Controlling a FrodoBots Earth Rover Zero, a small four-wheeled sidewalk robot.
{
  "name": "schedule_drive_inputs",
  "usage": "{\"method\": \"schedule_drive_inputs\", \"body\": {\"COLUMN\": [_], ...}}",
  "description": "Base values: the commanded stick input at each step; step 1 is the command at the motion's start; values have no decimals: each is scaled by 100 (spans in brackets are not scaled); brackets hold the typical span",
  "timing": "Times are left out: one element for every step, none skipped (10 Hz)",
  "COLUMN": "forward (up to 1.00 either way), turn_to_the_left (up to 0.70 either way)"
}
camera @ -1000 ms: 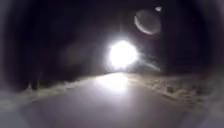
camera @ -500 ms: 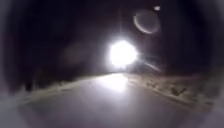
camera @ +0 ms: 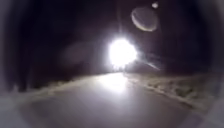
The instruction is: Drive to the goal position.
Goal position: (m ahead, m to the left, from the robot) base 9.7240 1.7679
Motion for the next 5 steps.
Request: {"method": "schedule_drive_inputs", "body": {"forward": [85, 85, 85, 85, 85], "turn_to_the_left": [0, 0, 0, 0, 0]}}
